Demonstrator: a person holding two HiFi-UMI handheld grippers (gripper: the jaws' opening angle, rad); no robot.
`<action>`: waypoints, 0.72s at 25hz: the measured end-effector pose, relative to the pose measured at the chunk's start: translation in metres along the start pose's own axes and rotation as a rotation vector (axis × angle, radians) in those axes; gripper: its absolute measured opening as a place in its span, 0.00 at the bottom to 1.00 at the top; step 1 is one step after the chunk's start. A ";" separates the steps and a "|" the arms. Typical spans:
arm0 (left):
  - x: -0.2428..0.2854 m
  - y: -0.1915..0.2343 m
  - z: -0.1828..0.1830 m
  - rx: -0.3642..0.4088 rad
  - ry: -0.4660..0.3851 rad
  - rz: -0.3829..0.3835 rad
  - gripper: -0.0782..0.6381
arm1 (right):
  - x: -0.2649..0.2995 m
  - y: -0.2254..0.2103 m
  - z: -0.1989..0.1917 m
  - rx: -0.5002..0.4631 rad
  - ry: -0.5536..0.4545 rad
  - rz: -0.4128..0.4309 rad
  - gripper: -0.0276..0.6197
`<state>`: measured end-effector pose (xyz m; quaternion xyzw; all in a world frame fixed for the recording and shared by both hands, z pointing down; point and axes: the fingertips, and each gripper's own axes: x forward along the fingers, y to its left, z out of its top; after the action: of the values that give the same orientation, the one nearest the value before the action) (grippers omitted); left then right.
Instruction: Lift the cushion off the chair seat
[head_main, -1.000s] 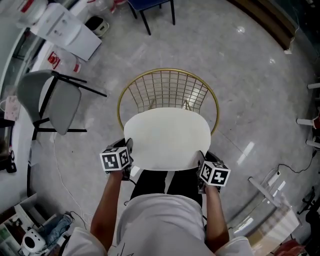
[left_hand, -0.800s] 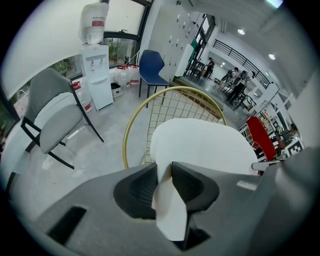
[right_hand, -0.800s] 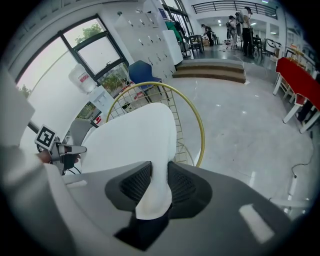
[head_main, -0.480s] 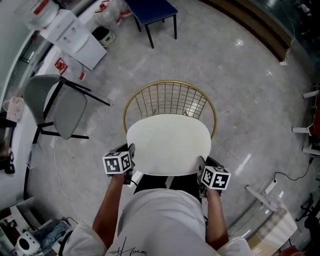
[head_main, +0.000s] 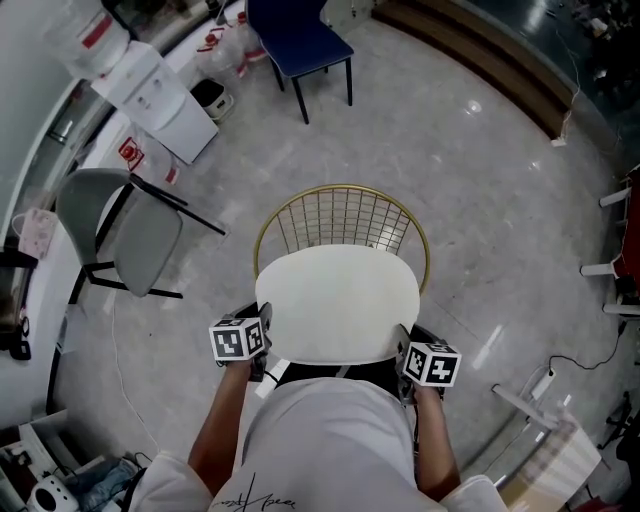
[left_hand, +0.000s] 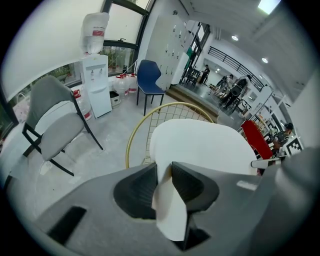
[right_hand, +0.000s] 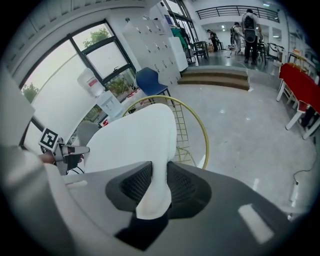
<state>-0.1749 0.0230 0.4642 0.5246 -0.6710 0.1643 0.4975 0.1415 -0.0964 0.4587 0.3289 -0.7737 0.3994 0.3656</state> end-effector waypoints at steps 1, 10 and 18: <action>-0.002 0.000 0.001 -0.001 -0.003 0.000 0.25 | -0.001 0.001 0.001 0.001 0.000 0.004 0.20; -0.023 -0.010 0.014 -0.018 -0.064 -0.015 0.24 | -0.021 0.011 0.027 -0.076 -0.037 0.017 0.19; -0.039 -0.020 0.022 0.012 -0.096 -0.043 0.23 | -0.034 0.020 0.032 -0.141 -0.037 0.048 0.18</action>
<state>-0.1700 0.0194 0.4153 0.5493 -0.6817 0.1320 0.4649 0.1335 -0.1069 0.4100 0.2912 -0.8142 0.3464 0.3637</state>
